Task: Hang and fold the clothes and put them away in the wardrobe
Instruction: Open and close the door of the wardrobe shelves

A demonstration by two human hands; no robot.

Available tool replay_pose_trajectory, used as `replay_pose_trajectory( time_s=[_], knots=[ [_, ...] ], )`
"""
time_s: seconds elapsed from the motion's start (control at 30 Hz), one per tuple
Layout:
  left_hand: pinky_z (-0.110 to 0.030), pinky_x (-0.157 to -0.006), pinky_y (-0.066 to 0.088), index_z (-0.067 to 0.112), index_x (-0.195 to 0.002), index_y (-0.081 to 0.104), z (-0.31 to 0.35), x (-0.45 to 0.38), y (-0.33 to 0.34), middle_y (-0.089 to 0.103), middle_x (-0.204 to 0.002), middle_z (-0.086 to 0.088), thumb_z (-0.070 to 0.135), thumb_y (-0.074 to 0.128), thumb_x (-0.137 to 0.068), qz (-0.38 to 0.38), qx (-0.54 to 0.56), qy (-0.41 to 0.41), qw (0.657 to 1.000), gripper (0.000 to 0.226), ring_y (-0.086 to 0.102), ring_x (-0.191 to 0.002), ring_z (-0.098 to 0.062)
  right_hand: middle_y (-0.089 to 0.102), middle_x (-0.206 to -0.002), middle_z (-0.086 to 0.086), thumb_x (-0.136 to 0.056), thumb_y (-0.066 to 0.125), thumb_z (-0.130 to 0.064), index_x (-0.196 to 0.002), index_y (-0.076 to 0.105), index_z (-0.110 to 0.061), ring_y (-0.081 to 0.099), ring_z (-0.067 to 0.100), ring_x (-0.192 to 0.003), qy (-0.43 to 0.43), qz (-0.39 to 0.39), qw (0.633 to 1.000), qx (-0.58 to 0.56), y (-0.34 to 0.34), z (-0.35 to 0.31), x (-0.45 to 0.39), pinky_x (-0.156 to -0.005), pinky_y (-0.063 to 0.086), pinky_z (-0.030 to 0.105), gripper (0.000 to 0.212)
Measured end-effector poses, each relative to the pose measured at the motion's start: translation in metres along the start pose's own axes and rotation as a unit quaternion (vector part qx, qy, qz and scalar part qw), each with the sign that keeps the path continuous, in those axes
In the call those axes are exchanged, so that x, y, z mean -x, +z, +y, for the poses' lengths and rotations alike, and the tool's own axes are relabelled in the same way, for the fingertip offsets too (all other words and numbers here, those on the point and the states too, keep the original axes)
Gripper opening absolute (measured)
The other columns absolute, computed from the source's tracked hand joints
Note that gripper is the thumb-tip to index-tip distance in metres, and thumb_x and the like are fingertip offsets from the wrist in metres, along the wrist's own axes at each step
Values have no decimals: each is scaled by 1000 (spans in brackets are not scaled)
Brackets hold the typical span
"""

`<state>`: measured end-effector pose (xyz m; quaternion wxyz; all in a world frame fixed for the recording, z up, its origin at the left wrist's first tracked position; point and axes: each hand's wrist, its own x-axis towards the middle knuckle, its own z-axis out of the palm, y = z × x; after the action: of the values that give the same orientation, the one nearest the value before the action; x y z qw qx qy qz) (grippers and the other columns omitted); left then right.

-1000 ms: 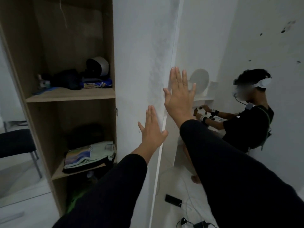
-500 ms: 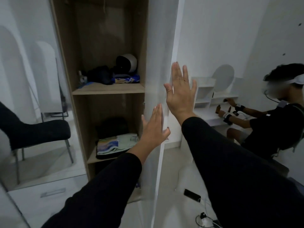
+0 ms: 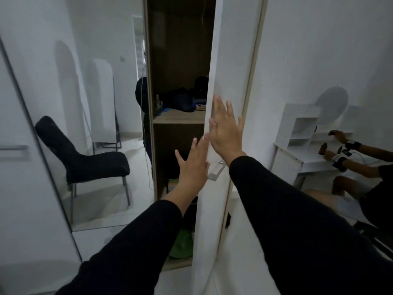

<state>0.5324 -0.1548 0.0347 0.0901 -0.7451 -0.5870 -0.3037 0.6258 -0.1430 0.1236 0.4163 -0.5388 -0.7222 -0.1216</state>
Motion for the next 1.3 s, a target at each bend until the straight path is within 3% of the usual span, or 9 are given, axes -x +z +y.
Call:
replay_pose_trajectory(
  time_s=[0.1,0.33,0.47,0.57,0.63,0.8,0.9,1.07,1.3],
  knots=[
    [-66,-109,-2,24,-136,-41,-35,-10,1,-39,-147,6,31,43,-97,26,-60,-20,998,93,-29,-140,-18,7,-160,-9,-103,26,-26,-152,6,-27,-2,15,-148,-6,-30,999,10,23,-14,-11,-117,4,53,54],
    [-66,-103,-15,23,-134,-43,-105,-43,8,-51,-140,6,27,49,-94,64,-99,-33,992,101,-38,-135,-17,9,-160,-12,-100,31,-12,-152,8,-29,-2,17,-148,-59,-39,997,33,77,-30,-50,-116,2,54,60],
    [-68,-102,-10,14,-145,-25,-143,-70,16,-34,-152,0,26,57,-89,94,-171,-39,980,100,-25,-142,-22,2,-161,-2,-100,38,-23,-152,5,-30,-3,22,-149,-89,-25,992,88,121,-30,-76,-114,6,58,62],
    [-69,-102,-3,8,-149,-7,-170,-92,19,-17,-156,-6,28,66,-83,74,-239,-40,967,101,-11,-144,-25,2,-161,2,-99,43,-29,-151,5,-34,-2,23,-149,-82,-19,992,92,155,-29,-98,-112,8,60,65],
    [-70,-102,-3,7,-149,-4,-187,-108,23,-26,-155,-8,28,70,-80,60,-266,-53,961,103,-16,-144,-26,2,-161,2,-98,45,-31,-151,6,-34,0,24,-149,-92,-16,991,96,176,-28,-114,-112,8,61,66],
    [-73,-105,-1,12,-147,-20,-221,-152,39,-46,-145,-3,26,68,-83,27,-260,-91,961,110,-44,-133,-23,-6,-161,4,-94,50,-38,-152,3,-31,-5,25,-148,-114,-37,986,116,220,-24,-154,-111,2,63,75],
    [-73,-105,-1,12,-143,-30,-237,-172,51,-49,-142,-3,31,66,-85,4,-283,-114,952,114,-49,-128,-25,-2,-161,4,-91,57,-35,-152,9,-31,-1,26,-148,-118,-31,987,109,244,-18,-172,-109,2,66,78],
    [-70,-105,-5,8,-144,-27,-243,-192,67,-45,-144,-4,43,58,-88,-18,-271,-136,953,108,-36,-137,-25,15,-160,5,-79,72,-26,-150,24,-30,14,28,-147,-115,5,989,90,275,-11,-186,-106,10,68,86],
    [-72,-104,-3,9,-145,-27,-235,-193,62,-52,-138,-6,39,54,-90,-40,-290,-154,944,102,-34,-138,-26,-4,-161,2,-89,60,-21,-152,9,-32,-4,26,-148,-95,-15,992,85,274,-21,-184,-109,3,65,82]
  ],
)
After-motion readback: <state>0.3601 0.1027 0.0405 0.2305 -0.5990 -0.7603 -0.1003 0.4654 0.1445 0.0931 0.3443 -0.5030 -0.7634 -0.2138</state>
